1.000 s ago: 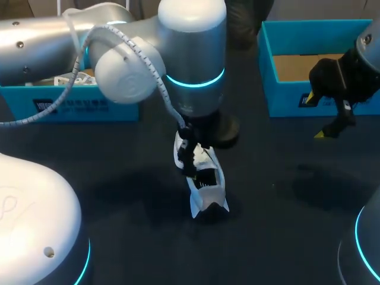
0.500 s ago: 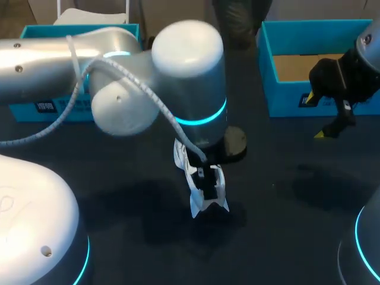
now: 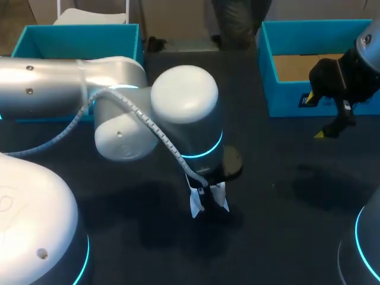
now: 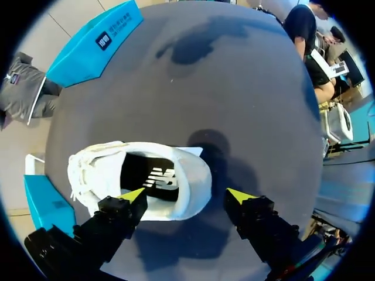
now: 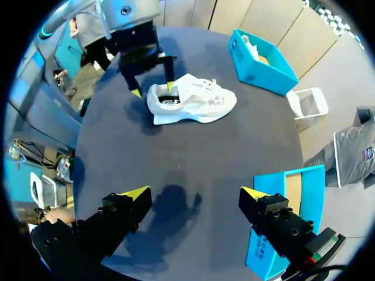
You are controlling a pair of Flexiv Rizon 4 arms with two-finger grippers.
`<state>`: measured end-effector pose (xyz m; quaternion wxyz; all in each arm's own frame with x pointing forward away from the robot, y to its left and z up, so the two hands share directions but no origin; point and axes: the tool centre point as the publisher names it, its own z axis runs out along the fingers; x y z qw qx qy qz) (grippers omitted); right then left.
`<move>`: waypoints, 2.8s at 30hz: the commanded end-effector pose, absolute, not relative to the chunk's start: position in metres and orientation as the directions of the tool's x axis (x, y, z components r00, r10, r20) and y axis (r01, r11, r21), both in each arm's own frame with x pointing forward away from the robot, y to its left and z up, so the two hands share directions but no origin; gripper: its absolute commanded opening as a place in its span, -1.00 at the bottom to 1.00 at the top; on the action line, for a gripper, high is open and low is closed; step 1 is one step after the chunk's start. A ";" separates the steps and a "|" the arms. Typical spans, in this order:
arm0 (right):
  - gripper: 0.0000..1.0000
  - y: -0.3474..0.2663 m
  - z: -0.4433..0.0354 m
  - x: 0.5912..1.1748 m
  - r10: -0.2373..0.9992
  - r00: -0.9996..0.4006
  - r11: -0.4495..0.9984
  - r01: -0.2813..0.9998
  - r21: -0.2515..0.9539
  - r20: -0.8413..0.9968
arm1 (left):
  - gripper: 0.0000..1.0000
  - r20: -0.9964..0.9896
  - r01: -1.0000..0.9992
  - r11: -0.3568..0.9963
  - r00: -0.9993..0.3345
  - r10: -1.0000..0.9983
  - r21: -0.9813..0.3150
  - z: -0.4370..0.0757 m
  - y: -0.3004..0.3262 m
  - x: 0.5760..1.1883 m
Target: Take the shoe out of the shoebox, open the shoe tongue, remove and reinsert the insole, then place the shoe into the shoebox
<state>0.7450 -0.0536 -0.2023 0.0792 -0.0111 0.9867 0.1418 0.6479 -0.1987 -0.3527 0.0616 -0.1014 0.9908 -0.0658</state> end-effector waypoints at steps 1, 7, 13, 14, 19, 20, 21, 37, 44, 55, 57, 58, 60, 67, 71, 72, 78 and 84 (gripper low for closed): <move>1.00 -0.053 -0.203 0.746 0.001 -0.987 0.960 -0.044 0.276 -0.159 | 0.48 -0.105 -0.194 0.973 -0.973 -0.207 -0.122 -0.368 -0.209 0.648; 1.00 -0.053 -0.203 0.746 0.001 -0.987 0.960 -0.044 0.276 -0.159 | 0.39 -0.104 -0.191 0.975 -0.974 -0.202 -0.111 -0.379 -0.209 0.643; 1.00 -0.053 -0.203 0.746 0.001 -0.987 0.960 -0.044 0.276 -0.159 | 0.61 -0.087 -0.198 0.974 -0.974 -0.208 -0.111 -0.379 -0.210 0.639; 1.00 -0.053 -0.203 0.746 0.001 -0.987 0.960 -0.044 0.276 -0.159 | 0.48 -0.092 -0.197 0.974 -0.974 -0.208 -0.113 -0.381 -0.211 0.638; 1.00 -0.053 -0.203 0.746 0.001 -0.987 0.960 -0.044 0.276 -0.159 | -0.04 -0.080 -0.208 0.974 -0.973 -0.216 -0.094 -0.385 -0.214 0.636; 1.00 -0.053 -0.203 0.746 0.001 -0.987 0.960 -0.044 0.276 -0.159 | -0.06 -0.074 -0.208 0.974 -0.974 -0.215 -0.089 -0.386 -0.215 0.636; 1.00 -0.053 -0.203 0.746 0.001 -0.987 0.960 -0.044 0.276 -0.159 | -0.15 -0.064 -0.216 0.973 -0.973 -0.221 -0.083 -0.387 -0.215 0.636; 1.00 -0.053 -0.203 0.746 0.001 -0.987 0.960 -0.044 0.276 -0.159 | -1.00 0.059 -0.185 0.983 -0.981 -0.184 -0.016 -0.374 -0.209 0.629; 1.00 -0.053 -0.203 0.746 0.001 -0.987 0.960 -0.044 0.276 -0.159 | -1.00 0.072 -0.154 0.987 -0.985 -0.156 0.040 -0.340 -0.203 0.628; 1.00 -0.053 -0.203 0.746 0.001 -0.987 0.960 -0.044 0.276 -0.159 | -1.00 0.169 -0.148 0.989 -0.974 -0.150 0.022 -0.261 -0.187 0.643; 1.00 -0.053 -0.203 0.746 0.001 -0.987 0.960 -0.044 0.276 -0.159 | -1.00 0.191 -0.142 0.990 -0.971 -0.144 0.024 -0.249 -0.185 0.646; 1.00 -0.053 -0.203 0.746 0.001 -0.987 0.960 -0.044 0.276 -0.159 | -1.00 0.196 -0.142 0.990 -0.970 -0.144 0.023 -0.243 -0.184 0.647; 1.00 -0.053 -0.203 0.746 0.001 -0.987 0.960 -0.044 0.276 -0.159 | -1.00 0.206 -0.137 0.990 -0.969 -0.138 0.020 -0.232 -0.181 0.649; 1.00 -0.053 -0.203 0.746 0.001 -0.987 0.960 -0.044 0.276 -0.159 | -1.00 0.260 -0.111 0.994 -0.960 -0.109 0.005 -0.203 -0.173 0.653; 1.00 -0.053 -0.203 0.746 0.001 -0.987 0.960 -0.044 0.276 -0.159 | -1.00 0.298 -0.089 0.996 -0.951 -0.084 -0.002 -0.190 -0.171 0.655; 1.00 -0.053 -0.203 0.746 0.001 -0.987 0.960 -0.044 0.276 -0.159 | -1.00 0.310 -0.088 0.996 -0.947 -0.083 -0.003 -0.187 -0.171 0.655; 1.00 -0.053 -0.203 0.746 0.001 -0.987 0.960 -0.044 0.276 -0.159 | -1.00 0.310 -0.069 0.998 -0.948 -0.067 0.004 -0.179 -0.171 0.656; 1.00 -0.053 -0.203 0.746 0.001 -0.987 0.960 -0.044 0.276 -0.159 | -1.00 0.310 -0.069 0.998 -0.948 -0.067 0.004 -0.179 -0.171 0.656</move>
